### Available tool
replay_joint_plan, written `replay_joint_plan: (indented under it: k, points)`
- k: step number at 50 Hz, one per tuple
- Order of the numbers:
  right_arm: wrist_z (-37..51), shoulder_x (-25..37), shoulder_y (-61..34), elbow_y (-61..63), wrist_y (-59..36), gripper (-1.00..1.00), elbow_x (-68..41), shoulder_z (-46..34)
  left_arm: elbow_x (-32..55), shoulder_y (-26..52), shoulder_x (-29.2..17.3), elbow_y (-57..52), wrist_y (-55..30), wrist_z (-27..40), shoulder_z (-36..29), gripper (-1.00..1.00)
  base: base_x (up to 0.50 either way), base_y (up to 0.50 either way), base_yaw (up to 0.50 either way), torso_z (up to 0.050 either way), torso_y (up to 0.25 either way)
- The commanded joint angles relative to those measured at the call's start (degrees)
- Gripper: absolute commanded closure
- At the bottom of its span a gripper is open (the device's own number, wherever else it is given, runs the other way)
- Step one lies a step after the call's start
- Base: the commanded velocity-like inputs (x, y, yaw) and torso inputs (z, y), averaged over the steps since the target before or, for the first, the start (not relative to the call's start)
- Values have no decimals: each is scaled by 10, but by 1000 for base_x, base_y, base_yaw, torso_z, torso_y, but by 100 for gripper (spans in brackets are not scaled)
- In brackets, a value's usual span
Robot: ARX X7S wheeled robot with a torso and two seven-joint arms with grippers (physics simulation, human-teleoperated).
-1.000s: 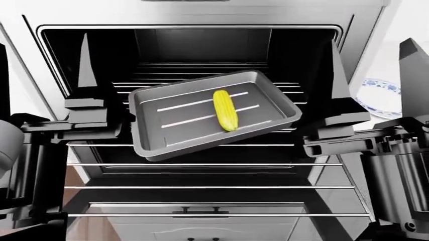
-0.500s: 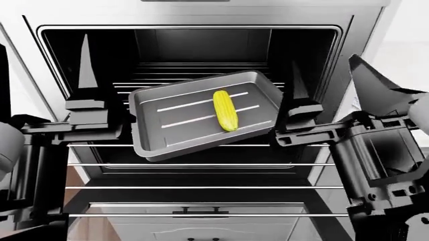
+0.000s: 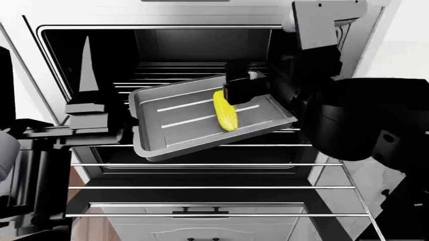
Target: Pick the corn from the top rack in the oven and place it on the plate on the counter.
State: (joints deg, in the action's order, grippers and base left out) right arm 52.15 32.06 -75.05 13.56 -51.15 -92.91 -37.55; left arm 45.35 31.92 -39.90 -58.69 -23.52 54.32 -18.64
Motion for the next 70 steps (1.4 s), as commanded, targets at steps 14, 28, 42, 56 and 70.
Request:
replay_joint_plan:
  k: [14, 28, 42, 56, 70]
  points:
    - [-61, -126, -98, -253, -37, -100, 62, -109, 2, 20, -2, -2, 6, 19, -32, -100, 0, 0, 0, 0, 0]
    - [-92, -161, -65, -288, 1, -100, 51, -97, -4, 20, -6, 4, 18, 21, -46, -100, 0, 0, 0, 0, 0]
    - [-107, -155, -38, -306, 14, -100, 92, -126, -10, 21, -6, 9, 27, 22, -59, -100, 0, 0, 0, 0, 0]
    - [-87, -141, -21, -268, 1, -100, 92, -142, -12, 20, -9, 10, 35, 26, -65, -100, 0, 0, 0, 0, 0]
    - [-73, -137, -30, -265, -23, -100, 98, -162, -23, 12, -9, 17, 50, 23, -72, -100, 0, 0, 0, 0, 0]
